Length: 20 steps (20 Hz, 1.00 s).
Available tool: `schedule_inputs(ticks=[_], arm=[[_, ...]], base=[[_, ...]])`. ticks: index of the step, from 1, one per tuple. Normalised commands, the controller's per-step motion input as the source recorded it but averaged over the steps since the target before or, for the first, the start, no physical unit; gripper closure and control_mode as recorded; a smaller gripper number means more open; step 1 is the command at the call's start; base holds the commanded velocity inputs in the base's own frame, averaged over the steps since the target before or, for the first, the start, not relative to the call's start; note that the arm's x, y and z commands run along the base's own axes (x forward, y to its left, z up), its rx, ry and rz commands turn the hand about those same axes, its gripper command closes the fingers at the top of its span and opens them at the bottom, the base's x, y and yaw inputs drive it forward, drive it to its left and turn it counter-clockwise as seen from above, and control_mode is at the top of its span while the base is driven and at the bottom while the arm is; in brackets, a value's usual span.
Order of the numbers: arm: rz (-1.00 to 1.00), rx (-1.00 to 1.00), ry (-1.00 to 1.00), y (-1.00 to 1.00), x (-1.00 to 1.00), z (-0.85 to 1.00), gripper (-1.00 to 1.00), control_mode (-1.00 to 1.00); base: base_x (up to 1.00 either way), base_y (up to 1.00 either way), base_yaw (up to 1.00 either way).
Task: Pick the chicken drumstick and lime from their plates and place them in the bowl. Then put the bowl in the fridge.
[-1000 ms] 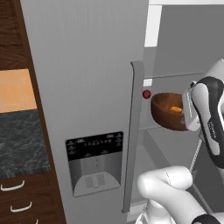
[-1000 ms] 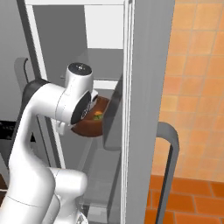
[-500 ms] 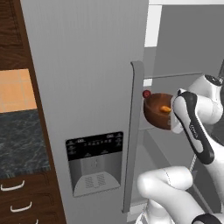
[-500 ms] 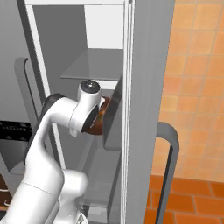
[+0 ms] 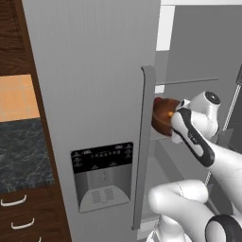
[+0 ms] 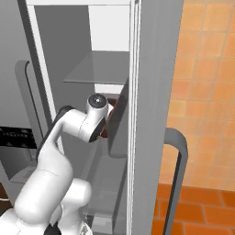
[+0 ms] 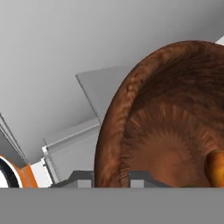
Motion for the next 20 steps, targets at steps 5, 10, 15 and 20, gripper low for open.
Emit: schedule_inputs(ticks=[5, 10, 15, 20], arm=[[-0.01, 0.0, -0.03, -0.06, 0.73, -0.24, 1.0, -1.0], [-0.01, 0.0, -0.01, -0.01, 0.51, -0.36, 1.0, -1.0], [-0.01, 0.0, -0.01, 0.0, 0.45, -0.39, 1.0, -1.0], [-0.01, 0.0, -0.1, 0.0, 0.35, -0.09, -1.0, -1.0]], base=[[0.0, 0.0, 0.0], [0.0, 0.0, 0.0], [0.0, 0.0, 0.0], [0.0, 0.0, 0.0]])
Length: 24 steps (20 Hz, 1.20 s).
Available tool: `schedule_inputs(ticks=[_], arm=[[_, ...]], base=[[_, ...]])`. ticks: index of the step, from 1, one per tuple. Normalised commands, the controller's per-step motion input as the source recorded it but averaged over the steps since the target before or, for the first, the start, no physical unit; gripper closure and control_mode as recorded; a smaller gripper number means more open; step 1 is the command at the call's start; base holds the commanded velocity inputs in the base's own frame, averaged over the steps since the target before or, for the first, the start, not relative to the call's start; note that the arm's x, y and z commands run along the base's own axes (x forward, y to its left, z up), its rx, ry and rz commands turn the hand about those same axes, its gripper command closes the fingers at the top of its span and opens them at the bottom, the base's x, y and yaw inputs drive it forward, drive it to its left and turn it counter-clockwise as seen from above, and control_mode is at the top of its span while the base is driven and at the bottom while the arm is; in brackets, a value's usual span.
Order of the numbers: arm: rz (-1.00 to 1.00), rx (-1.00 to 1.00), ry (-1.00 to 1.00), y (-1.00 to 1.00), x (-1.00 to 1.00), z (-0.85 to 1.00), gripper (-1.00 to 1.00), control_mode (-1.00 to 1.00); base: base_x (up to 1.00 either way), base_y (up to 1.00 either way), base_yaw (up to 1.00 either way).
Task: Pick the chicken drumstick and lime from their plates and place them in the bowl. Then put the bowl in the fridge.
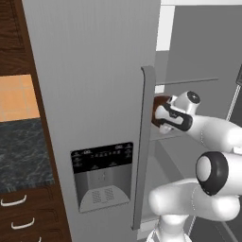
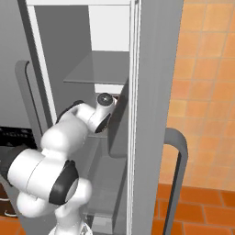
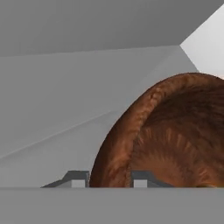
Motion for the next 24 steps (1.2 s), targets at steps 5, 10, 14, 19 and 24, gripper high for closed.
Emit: schedule_inputs(ticks=[5, 10, 14, 19, 24], arm=[[0.0, 0.0, -0.22, 0.0, 0.01, -0.12, -1.0, -1.0], [-0.12, 0.01, -0.13, 0.02, -0.17, 0.37, -1.0, -1.0], [-0.23, 0.07, 0.03, 0.0, -0.64, 0.89, -1.0, -1.0], [-0.25, 0.08, 0.07, 0.0, -0.87, 0.76, -1.0, -1.0], [-0.22, 0.14, 0.05, 0.04, -0.83, 0.88, -1.0, -1.0]], base=[[0.0, 0.0, 0.0], [0.0, 0.0, 0.0], [0.0, 0.0, 0.0], [0.0, 0.0, 0.0], [0.0, 0.0, 0.0]])
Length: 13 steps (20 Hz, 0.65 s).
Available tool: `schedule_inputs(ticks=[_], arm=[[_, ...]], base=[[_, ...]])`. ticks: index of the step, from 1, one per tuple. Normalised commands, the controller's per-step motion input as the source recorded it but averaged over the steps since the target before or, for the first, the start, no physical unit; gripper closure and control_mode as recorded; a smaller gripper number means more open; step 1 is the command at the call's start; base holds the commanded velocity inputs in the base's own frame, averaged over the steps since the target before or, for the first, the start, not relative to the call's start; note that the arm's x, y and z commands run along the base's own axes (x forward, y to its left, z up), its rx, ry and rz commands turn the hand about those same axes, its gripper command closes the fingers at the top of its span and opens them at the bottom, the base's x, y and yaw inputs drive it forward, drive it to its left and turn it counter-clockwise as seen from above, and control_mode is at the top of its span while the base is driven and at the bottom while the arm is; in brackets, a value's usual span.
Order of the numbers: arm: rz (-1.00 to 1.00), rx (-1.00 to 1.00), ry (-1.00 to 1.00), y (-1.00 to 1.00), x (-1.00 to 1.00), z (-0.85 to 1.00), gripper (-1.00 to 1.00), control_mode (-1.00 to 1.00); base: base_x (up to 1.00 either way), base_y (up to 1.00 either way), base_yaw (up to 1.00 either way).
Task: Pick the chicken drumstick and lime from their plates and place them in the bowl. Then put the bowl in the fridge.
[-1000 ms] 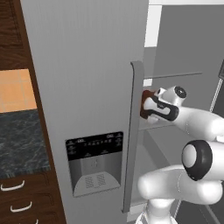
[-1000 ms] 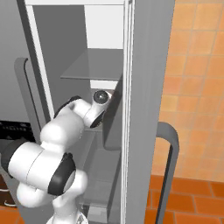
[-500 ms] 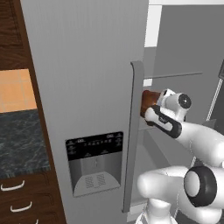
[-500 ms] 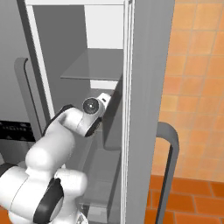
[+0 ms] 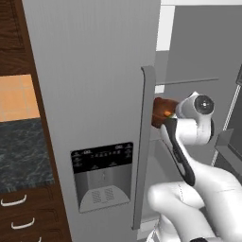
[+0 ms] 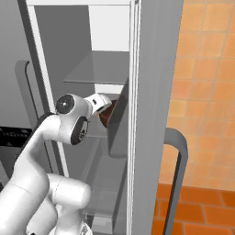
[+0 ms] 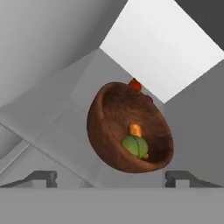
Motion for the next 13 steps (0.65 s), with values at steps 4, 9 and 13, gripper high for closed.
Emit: schedule_inputs(ticks=[4, 9, 13], arm=[[-0.19, 0.23, 0.02, 0.03, -0.9, 0.81, -1.0, -1.0], [-0.2, 0.2, 0.0, 0.1, -0.71, 0.72, -1.0, -1.0], [-0.16, 0.2, 0.0, 0.22, -0.53, 0.61, -1.0, -1.0]], base=[[0.0, 0.0, 0.0], [0.0, 0.0, 0.0], [0.0, 0.0, 0.0]])
